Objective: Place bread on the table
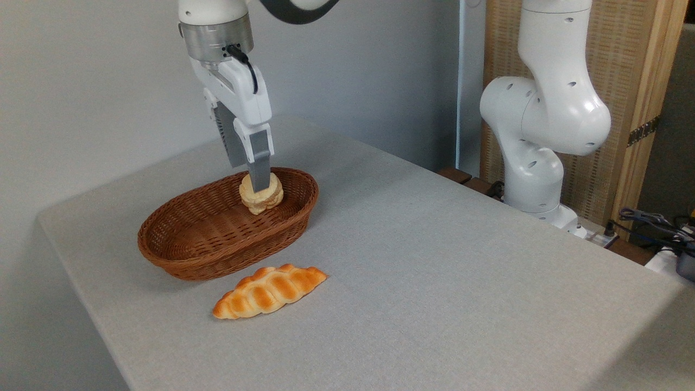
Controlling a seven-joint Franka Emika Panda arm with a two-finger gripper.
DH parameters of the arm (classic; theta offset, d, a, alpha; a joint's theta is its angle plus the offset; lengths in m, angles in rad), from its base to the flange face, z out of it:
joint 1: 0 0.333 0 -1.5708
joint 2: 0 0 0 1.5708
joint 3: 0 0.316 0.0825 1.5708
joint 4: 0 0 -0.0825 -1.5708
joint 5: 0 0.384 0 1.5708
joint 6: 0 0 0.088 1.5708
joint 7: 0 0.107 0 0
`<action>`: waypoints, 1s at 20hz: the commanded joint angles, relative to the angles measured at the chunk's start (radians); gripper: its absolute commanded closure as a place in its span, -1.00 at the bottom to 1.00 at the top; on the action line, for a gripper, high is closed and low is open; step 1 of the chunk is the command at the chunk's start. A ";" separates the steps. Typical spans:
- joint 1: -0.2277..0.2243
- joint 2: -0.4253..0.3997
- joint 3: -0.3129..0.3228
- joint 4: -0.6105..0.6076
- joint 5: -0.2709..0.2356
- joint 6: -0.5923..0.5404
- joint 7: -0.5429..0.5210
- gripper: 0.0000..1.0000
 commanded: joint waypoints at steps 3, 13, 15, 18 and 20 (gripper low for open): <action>0.005 -0.025 -0.197 -0.092 -0.028 0.092 0.001 -1.00; 0.001 0.039 -0.288 -0.280 -0.033 0.379 -0.002 -1.00; 0.001 0.060 -0.300 -0.282 -0.025 0.386 -0.001 -1.00; 0.002 0.062 -0.298 -0.280 -0.004 0.388 0.001 -0.35; 0.007 0.064 -0.298 -0.280 0.003 0.388 0.001 0.07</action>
